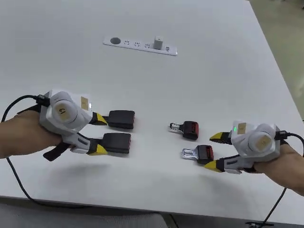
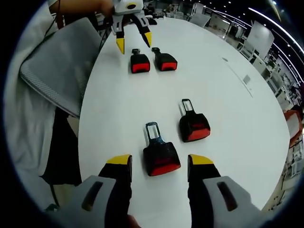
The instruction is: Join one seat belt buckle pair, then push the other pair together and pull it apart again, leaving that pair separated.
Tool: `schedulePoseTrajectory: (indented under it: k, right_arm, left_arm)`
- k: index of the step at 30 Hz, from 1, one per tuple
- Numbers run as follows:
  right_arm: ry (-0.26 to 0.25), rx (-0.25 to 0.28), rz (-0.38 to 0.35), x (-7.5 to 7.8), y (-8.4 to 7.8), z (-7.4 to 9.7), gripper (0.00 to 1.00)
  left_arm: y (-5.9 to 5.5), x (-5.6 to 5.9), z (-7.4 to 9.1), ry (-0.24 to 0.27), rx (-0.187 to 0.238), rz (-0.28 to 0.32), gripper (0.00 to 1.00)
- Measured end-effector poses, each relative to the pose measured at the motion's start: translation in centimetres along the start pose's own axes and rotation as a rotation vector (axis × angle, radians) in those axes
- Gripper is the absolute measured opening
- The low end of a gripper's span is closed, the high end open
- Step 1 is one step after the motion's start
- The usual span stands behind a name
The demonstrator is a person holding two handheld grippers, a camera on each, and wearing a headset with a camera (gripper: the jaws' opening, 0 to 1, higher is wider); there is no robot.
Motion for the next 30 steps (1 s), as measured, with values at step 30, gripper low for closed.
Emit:
schedulePoseTrajectory:
  k: [30]
  right_arm:
    - [0.188, -0.103, 0.107, 0.8, -0.6, -2.7, 0.4]
  left_arm:
    - [-0.5, -1.2, -3.7, -0.142, -0.162, -0.176, 0.36]
Point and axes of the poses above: the centre of the closed fingertips' face, and the gripper's own axes: z roughly backward along the fingers, x roughly to its right, y roughly out of its top, the point moved 9 cm from there along z, roughly backward along the fingers, and after that the axes turned 4 degrees about -y, right-handed, at the moved point
